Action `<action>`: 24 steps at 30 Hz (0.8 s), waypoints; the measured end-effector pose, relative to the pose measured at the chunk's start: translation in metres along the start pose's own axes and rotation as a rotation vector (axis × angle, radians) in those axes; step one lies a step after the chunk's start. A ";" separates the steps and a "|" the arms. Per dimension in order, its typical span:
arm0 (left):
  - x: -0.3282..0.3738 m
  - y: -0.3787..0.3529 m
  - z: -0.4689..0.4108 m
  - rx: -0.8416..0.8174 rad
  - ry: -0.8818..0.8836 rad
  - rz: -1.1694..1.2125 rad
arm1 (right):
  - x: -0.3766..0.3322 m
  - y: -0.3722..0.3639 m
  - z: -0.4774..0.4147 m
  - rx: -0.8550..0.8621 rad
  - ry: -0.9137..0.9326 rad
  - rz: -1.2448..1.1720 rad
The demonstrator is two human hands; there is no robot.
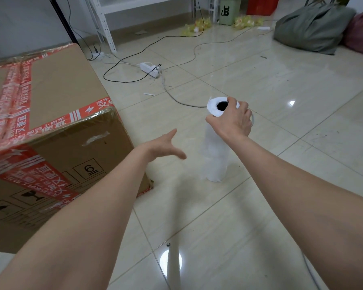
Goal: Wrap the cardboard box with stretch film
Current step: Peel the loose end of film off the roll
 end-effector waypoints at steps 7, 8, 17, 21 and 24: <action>0.044 -0.017 -0.029 0.350 -0.121 0.191 | 0.000 0.002 0.000 0.003 -0.004 0.033; 0.045 -0.021 -0.031 0.354 -0.127 0.174 | 0.001 0.002 -0.001 0.008 -0.007 0.041; 0.042 -0.028 -0.042 0.439 -0.137 0.548 | -0.002 0.006 -0.007 0.029 -0.028 0.071; 0.030 -0.012 -0.034 0.558 -0.149 0.554 | 0.002 0.005 -0.006 -0.001 0.010 0.027; 0.018 -0.002 -0.026 0.614 -0.141 0.491 | 0.004 0.003 -0.004 -0.036 0.016 0.034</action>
Point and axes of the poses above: each hand's wrist, its own z-axis away from the middle knuckle, its own y-axis out of the back of the hand, x = y × z, the point moved 5 cm from there along -z, towards the middle knuckle, and after that the axes turned 9 degrees about -x, right-handed, at the moved point
